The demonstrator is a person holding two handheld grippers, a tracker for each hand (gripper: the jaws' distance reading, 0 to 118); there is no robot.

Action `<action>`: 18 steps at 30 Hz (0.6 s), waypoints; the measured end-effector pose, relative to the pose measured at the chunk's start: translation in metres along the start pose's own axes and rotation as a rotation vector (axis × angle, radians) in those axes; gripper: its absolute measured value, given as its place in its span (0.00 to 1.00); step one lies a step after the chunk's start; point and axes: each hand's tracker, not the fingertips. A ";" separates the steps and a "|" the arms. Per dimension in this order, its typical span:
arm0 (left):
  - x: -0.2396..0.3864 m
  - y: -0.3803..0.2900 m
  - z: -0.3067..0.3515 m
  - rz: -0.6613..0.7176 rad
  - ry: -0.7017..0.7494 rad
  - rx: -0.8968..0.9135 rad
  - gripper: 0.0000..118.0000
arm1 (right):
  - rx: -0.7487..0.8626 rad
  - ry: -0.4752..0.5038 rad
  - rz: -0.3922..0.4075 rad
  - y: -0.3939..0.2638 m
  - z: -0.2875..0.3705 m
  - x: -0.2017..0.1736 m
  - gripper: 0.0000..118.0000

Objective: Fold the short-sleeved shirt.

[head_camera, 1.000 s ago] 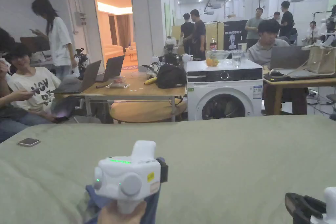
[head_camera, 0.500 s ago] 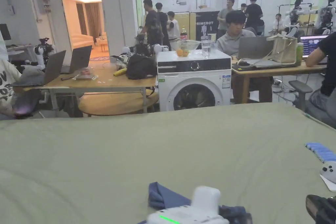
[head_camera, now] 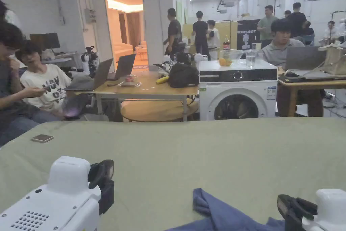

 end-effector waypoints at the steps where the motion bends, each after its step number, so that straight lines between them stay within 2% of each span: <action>1: -0.005 0.000 0.006 0.011 0.012 -0.007 0.00 | 0.000 0.014 0.004 -0.001 -0.001 -0.004 0.00; 6: -0.038 -0.009 0.017 0.090 0.068 -0.063 0.00 | -0.016 0.043 0.023 -0.004 -0.004 -0.018 0.00; 9: -0.062 -0.022 0.005 0.191 0.049 -0.160 0.00 | -0.026 0.044 0.031 -0.007 -0.005 -0.016 0.00; 12: -0.090 -0.047 -0.028 0.293 -0.009 -0.299 0.00 | -0.042 0.040 0.000 -0.011 -0.005 -0.009 0.00; 13: -0.097 -0.057 -0.041 0.327 -0.026 -0.359 0.06 | -0.047 0.038 -0.009 -0.013 -0.005 -0.006 0.00; 15: -0.111 -0.079 -0.072 0.370 -0.019 -0.494 0.42 | -0.059 0.022 -0.008 -0.018 -0.005 0.000 0.00; 16: -0.114 -0.089 -0.086 0.357 -0.007 -0.535 0.47 | -0.065 0.011 -0.005 -0.020 -0.004 0.003 0.00; 18: -0.120 -0.113 -0.122 0.334 0.028 -0.646 0.47 | -0.082 -0.004 -0.004 -0.023 -0.004 0.010 0.00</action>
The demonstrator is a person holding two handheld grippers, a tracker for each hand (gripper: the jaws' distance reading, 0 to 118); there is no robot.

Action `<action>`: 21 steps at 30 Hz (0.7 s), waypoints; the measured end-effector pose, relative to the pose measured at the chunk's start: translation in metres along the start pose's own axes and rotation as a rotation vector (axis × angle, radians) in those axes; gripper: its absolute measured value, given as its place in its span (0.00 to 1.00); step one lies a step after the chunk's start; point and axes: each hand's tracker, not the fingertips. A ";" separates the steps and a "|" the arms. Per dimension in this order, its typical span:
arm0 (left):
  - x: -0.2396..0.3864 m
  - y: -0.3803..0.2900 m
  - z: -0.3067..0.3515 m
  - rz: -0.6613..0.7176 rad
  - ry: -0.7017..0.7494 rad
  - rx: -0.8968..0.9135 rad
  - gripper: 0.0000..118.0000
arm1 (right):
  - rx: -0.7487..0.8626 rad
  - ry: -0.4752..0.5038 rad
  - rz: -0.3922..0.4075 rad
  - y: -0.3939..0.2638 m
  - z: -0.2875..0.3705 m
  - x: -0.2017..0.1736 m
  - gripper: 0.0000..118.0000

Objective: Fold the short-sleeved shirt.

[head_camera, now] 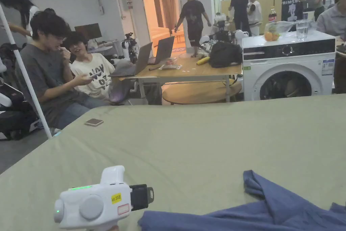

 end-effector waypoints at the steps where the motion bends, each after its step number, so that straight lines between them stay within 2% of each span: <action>1: -0.006 0.001 -0.018 0.011 0.003 -0.042 0.47 | -0.008 -0.009 -0.002 -0.001 0.001 0.003 0.00; 4: -0.017 -0.005 -0.067 0.088 0.003 -0.177 0.47 | -0.035 -0.038 -0.010 -0.005 0.004 0.016 0.00; 6: -0.019 -0.012 -0.087 0.067 0.043 -0.225 0.47 | -0.052 -0.070 -0.005 -0.009 0.006 0.026 0.00; 8: -0.018 -0.018 -0.101 0.095 0.042 -0.272 0.39 | -0.086 -0.098 -0.015 -0.013 0.008 0.036 0.00; 10: -0.011 -0.021 -0.097 0.072 0.065 -0.240 0.32 | -0.106 -0.115 -0.030 -0.017 0.009 0.044 0.00; 13: -0.006 -0.017 -0.098 0.098 0.012 -0.262 0.21 | -0.134 -0.128 -0.048 -0.024 0.008 0.053 0.00; 14: -0.001 -0.019 -0.099 0.064 0.046 -0.275 0.16 | -0.141 -0.141 -0.059 -0.026 0.006 0.056 0.00; 15: 0.002 -0.020 -0.102 0.025 0.051 -0.282 0.00 | -0.151 -0.152 -0.085 -0.027 0.002 0.059 0.00; 18: 0.009 -0.023 -0.107 -0.025 0.086 -0.270 0.00 | -0.230 -0.193 -0.202 -0.038 -0.022 0.074 0.00; 19: 0.009 -0.021 -0.106 -0.027 0.094 -0.267 0.00 | -0.248 -0.188 -0.235 -0.044 -0.034 0.080 0.02; 20: 0.009 -0.020 -0.105 -0.029 0.096 -0.269 0.00 | -0.267 -0.189 -0.250 -0.049 -0.045 0.085 0.18; 21: 0.009 -0.021 -0.105 -0.032 0.096 -0.270 0.00 | -0.261 -0.193 -0.254 -0.055 -0.055 0.089 0.41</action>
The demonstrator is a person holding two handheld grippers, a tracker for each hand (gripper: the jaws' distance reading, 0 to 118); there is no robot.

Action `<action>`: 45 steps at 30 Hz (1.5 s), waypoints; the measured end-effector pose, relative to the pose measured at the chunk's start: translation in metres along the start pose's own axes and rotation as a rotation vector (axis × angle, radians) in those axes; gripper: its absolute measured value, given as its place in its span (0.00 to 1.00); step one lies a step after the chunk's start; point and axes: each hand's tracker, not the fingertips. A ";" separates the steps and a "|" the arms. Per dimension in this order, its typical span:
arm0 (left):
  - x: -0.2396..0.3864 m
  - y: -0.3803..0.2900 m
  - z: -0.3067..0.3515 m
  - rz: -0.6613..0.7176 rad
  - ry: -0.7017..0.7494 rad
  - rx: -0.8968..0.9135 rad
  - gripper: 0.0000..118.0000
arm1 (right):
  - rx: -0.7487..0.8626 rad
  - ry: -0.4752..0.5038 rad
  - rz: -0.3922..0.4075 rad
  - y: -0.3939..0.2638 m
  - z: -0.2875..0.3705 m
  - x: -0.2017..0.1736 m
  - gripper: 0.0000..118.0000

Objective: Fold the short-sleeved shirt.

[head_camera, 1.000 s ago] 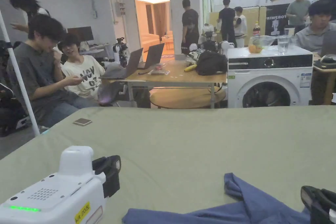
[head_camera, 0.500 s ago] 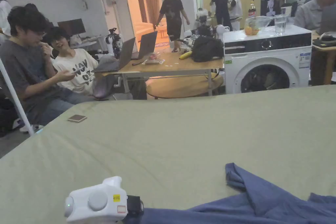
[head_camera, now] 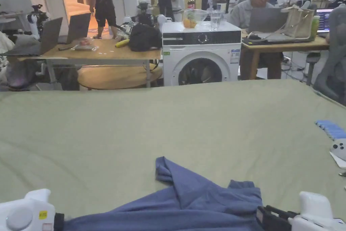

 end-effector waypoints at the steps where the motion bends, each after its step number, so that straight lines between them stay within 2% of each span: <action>1: 0.000 -0.002 0.001 0.004 -0.003 0.001 0.00 | -0.011 0.015 -0.019 -0.002 -0.012 0.002 0.59; 4: -0.004 -0.002 0.004 0.026 -0.014 0.005 0.00 | -0.144 0.033 -0.100 -0.015 -0.048 0.008 0.53; 5: -0.004 -0.003 0.002 0.031 -0.017 0.006 0.00 | -0.154 0.036 -0.116 -0.020 -0.051 0.009 0.43; 7: -0.008 -0.006 0.009 0.057 -0.046 0.027 0.00 | -0.071 0.041 -0.153 -0.021 -0.037 0.008 0.05; 9: -0.012 -0.021 0.034 0.005 -0.129 0.259 0.00 | -0.012 0.063 -0.155 -0.014 -0.015 0.004 0.05; 10: -0.010 -0.025 0.055 0.005 -0.081 0.335 0.00 | 0.017 0.089 -0.147 -0.007 -0.004 0.003 0.05; 11: -0.011 -0.025 0.077 0.034 -0.099 0.397 0.00 | 0.035 0.108 -0.132 0.001 0.005 0.001 0.05; 12: -0.014 -0.025 0.104 0.069 -0.198 0.471 0.00 | 0.060 0.126 -0.111 0.012 0.016 -0.006 0.05; 14: -0.006 -0.025 0.160 0.036 -0.145 0.614 0.00 | 0.120 0.147 -0.031 0.035 0.038 -0.021 0.05; 16: -0.002 -0.018 0.211 0.015 -0.179 0.715 0.00 | 0.190 0.155 0.040 0.062 0.058 -0.039 0.05; 19: 0.004 -0.005 0.272 0.042 -0.207 0.847 0.00 | 0.270 0.189 0.079 0.109 0.084 -0.058 0.05; 21: 0.003 0.009 0.293 0.025 -0.189 0.923 0.00 | 0.331 0.176 0.130 0.139 0.094 -0.070 0.05; 22: 0.005 0.017 0.305 0.010 -0.177 0.940 0.00 | 0.350 0.169 0.153 0.156 0.100 -0.077 0.05; 27: 0.012 0.067 0.331 0.024 -0.160 1.008 0.00 | 0.417 0.192 0.159 0.224 0.115 -0.107 0.05; 30: 0.015 0.106 0.333 0.016 -0.149 1.000 0.00 | 0.485 0.136 0.191 0.260 0.113 -0.121 0.04; 35: 0.023 0.162 0.319 -0.015 -0.113 0.993 0.00 | 0.476 0.082 0.240 0.311 0.086 -0.139 0.04; 45: 0.030 0.237 0.281 -0.011 -0.073 0.970 0.00 | 0.478 0.061 0.225 0.373 0.033 -0.160 0.04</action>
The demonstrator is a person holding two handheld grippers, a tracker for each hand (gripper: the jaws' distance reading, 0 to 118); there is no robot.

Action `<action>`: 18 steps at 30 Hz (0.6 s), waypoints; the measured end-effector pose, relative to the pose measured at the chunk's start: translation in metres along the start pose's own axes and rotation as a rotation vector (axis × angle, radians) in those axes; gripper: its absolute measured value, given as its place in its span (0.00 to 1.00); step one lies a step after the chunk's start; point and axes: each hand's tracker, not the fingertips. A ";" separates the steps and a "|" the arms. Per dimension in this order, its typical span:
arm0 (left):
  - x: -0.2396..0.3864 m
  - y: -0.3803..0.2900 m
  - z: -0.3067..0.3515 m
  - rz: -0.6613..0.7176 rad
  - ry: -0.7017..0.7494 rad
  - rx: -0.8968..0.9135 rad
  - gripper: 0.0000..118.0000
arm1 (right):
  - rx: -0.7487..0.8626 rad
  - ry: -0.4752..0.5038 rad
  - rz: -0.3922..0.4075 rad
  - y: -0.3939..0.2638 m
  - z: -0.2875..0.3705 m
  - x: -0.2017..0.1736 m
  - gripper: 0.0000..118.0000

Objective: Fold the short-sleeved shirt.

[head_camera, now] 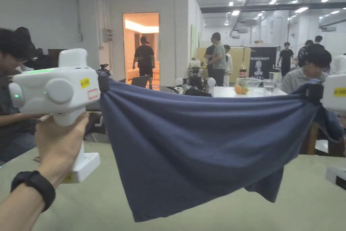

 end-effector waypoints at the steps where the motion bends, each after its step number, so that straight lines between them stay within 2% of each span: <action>1: -0.001 -0.004 -0.006 0.002 0.002 -0.005 0.00 | -0.014 0.003 0.008 -0.001 -0.007 0.000 0.04; 4: -0.002 -0.033 -0.020 0.005 0.009 -0.054 0.00 | -0.045 -0.012 0.027 -0.023 -0.022 0.000 0.04; 9: -0.011 -0.116 -0.026 0.024 -0.004 -0.239 0.00 | -0.179 -0.013 0.016 -0.105 -0.039 0.013 0.04; 11: -0.015 -0.140 -0.015 0.059 -0.037 -0.233 0.00 | -0.199 -0.013 -0.001 -0.133 -0.033 0.020 0.04; 13: -0.021 -0.160 0.007 0.121 -0.071 -0.229 0.00 | -0.218 0.008 -0.027 -0.157 -0.015 0.031 0.04; 15: -0.019 -0.179 0.038 0.107 -0.072 -0.248 0.00 | -0.235 0.026 -0.027 -0.183 0.015 0.039 0.04; 18: -0.013 -0.216 0.099 0.059 -0.077 -0.334 0.00 | -0.344 0.000 0.054 -0.236 0.080 0.048 0.04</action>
